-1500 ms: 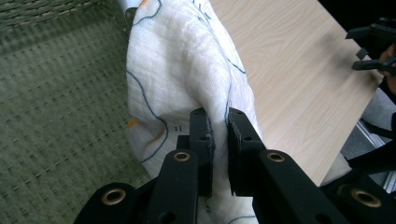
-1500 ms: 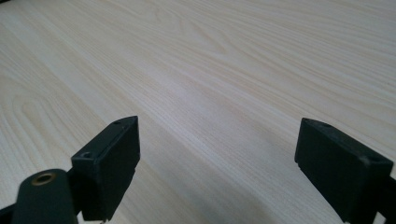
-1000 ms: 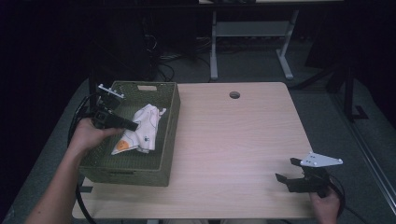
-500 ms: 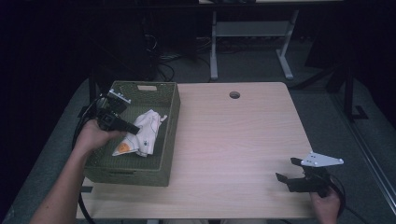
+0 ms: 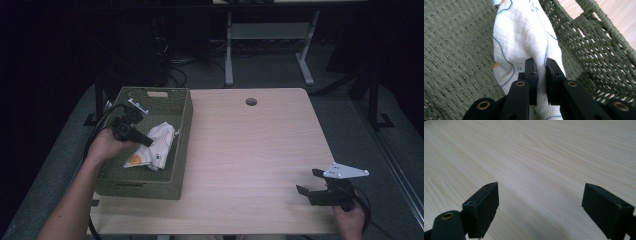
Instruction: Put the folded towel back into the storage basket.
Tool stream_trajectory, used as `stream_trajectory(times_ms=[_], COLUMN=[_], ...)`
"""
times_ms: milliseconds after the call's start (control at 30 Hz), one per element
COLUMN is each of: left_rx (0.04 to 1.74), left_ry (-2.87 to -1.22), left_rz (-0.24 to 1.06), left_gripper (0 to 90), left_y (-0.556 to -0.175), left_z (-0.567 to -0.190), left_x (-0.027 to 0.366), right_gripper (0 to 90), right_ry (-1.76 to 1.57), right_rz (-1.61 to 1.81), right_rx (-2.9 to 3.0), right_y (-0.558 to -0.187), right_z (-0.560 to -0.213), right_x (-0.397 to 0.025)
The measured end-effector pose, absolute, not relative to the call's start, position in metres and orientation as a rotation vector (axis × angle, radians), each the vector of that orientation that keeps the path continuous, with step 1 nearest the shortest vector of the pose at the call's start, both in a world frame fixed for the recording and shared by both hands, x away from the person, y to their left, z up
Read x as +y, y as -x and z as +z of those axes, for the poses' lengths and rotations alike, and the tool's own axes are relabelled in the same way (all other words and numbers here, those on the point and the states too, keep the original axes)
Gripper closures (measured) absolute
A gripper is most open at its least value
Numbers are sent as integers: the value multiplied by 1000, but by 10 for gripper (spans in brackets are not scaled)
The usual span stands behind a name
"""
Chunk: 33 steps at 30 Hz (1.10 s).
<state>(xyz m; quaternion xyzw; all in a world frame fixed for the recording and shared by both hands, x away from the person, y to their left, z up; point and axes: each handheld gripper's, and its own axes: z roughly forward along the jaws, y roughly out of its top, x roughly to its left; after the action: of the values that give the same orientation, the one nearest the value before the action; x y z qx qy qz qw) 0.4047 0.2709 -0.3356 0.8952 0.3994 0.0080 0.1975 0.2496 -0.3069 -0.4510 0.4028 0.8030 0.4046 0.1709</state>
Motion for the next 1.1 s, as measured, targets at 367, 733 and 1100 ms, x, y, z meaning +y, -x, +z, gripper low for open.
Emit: stream_trajectory(times_ms=[367, 733, 1100], left_rx=[1250, 1238, 1260], left_ry=[-2569, -2625, -2604], left_rz=[289, 217, 155], left_gripper=[528, 551, 544], left_y=[-419, -419, -420], left_z=[-349, -359, -375], left_x=[280, 269, 262], right_gripper=[135, 135, 135], right_ry=[-1149, -1141, -1136], right_rz=[1150, 1162, 1167], right_rx=[2281, 2278, 2283], right_y=[-250, -249, -249], right_z=[-452, -450, -450], right_x=[-308, -308, -308])
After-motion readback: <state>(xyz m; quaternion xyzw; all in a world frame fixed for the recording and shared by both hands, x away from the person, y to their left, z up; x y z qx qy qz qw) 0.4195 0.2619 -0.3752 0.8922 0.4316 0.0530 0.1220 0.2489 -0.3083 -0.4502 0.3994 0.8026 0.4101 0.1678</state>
